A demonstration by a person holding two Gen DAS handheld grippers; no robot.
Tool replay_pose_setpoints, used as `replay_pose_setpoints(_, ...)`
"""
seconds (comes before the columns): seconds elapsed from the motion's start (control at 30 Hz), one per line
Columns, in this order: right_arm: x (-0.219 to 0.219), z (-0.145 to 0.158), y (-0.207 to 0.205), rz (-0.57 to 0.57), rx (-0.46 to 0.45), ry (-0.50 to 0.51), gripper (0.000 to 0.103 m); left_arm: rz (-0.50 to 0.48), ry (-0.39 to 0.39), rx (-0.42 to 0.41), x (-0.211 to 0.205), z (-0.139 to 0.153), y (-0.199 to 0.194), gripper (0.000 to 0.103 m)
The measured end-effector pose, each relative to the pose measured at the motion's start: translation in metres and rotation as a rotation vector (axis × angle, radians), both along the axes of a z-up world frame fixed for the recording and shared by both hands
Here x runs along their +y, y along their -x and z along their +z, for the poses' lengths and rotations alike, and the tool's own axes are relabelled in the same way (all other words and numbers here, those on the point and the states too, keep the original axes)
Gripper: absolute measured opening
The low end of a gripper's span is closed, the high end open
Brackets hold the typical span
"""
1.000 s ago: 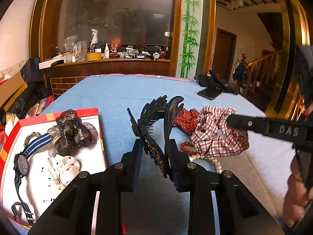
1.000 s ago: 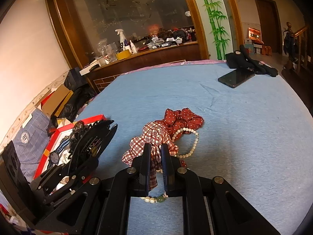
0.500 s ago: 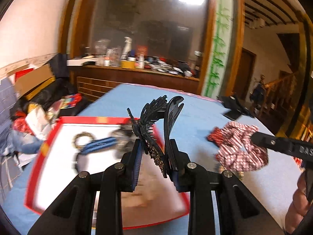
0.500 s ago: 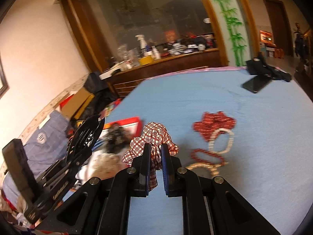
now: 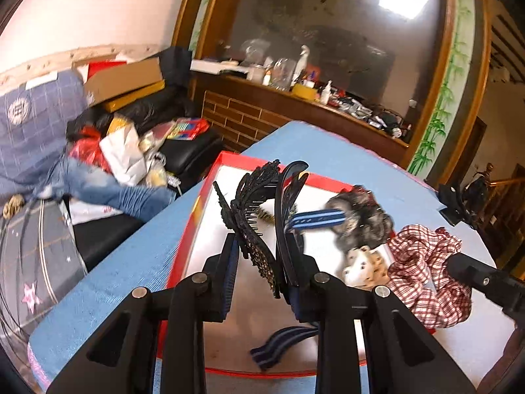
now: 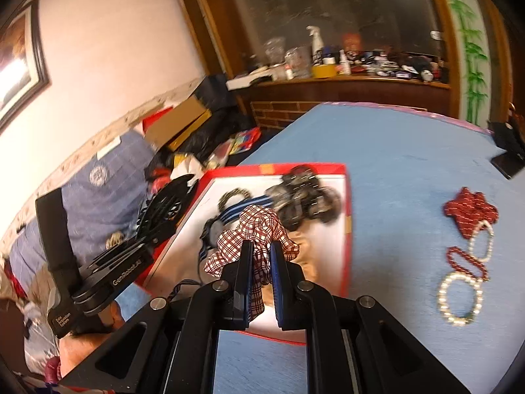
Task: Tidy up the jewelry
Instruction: 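Carry the claw clip and plaid scrunchie into the red box and open both grippers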
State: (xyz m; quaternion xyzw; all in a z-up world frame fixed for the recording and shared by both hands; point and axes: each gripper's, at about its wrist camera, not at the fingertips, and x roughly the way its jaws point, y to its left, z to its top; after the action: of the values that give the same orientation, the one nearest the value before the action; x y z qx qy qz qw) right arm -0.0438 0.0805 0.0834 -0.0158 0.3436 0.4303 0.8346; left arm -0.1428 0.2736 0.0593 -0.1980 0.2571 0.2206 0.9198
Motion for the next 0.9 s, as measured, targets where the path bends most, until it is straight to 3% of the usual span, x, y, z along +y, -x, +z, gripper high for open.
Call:
replay_pose_setpoints(0.37,0.044,-0.033,0.000,0.055,-0.010,0.119,0.012,-0.020,0.117,0.063,0.016,-0.016,-0.011,0.026)
replay_pose_setpoints(0.73,0.043,-0.041,0.000,0.065,0.000,0.140,0.014,-0.018,0.121,0.097,0.017,-0.020,-0.015,0.026)
replay_pose_setpoints(0.9,0.040,-0.037,0.000,0.075,0.013,0.130,0.020,-0.013,0.088,0.092,0.013,-0.016,-0.014,0.027)
